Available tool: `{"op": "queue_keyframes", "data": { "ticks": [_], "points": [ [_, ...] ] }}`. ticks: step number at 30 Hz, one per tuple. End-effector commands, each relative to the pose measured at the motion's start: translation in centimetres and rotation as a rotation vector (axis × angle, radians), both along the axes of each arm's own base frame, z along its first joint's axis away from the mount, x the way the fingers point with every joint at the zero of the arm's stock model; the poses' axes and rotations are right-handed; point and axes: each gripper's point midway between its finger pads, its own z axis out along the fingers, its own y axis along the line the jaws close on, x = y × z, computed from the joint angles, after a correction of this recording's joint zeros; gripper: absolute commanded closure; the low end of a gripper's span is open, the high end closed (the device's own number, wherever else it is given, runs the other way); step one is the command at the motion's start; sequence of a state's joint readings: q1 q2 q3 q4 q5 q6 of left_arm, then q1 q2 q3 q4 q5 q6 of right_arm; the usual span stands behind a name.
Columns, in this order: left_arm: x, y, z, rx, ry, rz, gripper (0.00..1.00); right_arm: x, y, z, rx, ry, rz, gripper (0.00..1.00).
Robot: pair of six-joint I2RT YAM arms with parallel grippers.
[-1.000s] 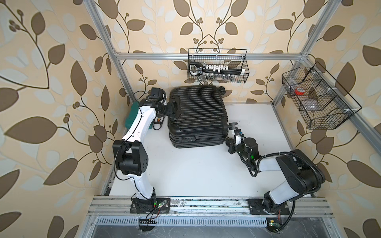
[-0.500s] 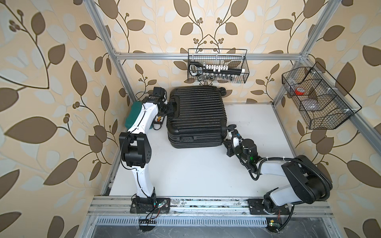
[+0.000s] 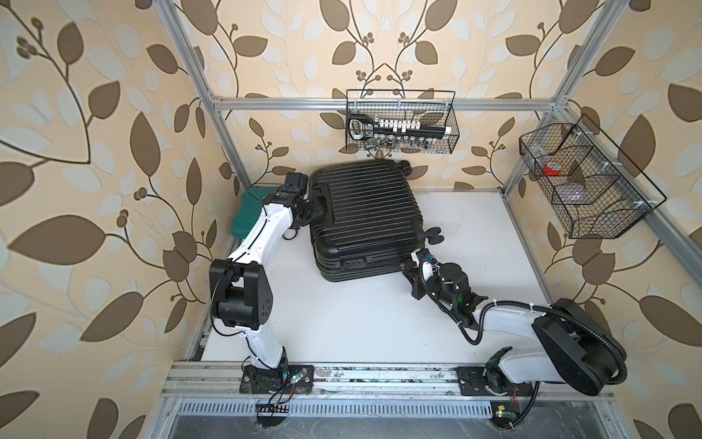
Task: Close the suitcase zippers
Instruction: Adjust the suitcase at the center of the board.
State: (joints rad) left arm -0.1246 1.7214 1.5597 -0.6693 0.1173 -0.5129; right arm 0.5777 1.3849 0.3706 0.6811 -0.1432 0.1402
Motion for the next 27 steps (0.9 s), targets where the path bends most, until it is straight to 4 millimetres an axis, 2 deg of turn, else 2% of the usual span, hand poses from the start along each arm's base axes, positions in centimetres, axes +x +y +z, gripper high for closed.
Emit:
{"op": "queue_keyframes", "data": {
  "ticks": [1, 5, 12, 19, 27],
  "points": [
    [-0.5, -2.6, 4.5, -0.338, -0.067, 0.225, 0.79, -1.9, 3.4, 0.9, 0.032, 0.010, 0.125, 1.00],
    [-2.0, -4.0, 4.9, -0.367, -0.085, 0.264, 0.79, -3.1, 5.2, 1.7, 0.038, -0.005, 0.152, 1.00],
    [-4.5, -4.8, 4.1, -0.387, -0.079, 0.394, 0.79, -5.4, 7.7, 2.4, 0.062, -0.002, 0.182, 1.00],
    [-5.3, -8.6, 2.9, -0.432, -0.033, 0.388, 0.79, -8.1, 10.8, 3.4, 0.071, -0.022, 0.243, 1.00],
    [-6.8, -11.9, 1.2, -0.465, 0.025, 0.349, 0.78, -8.8, 11.5, 3.5, 0.080, -0.019, 0.240, 1.00]
  ]
}}
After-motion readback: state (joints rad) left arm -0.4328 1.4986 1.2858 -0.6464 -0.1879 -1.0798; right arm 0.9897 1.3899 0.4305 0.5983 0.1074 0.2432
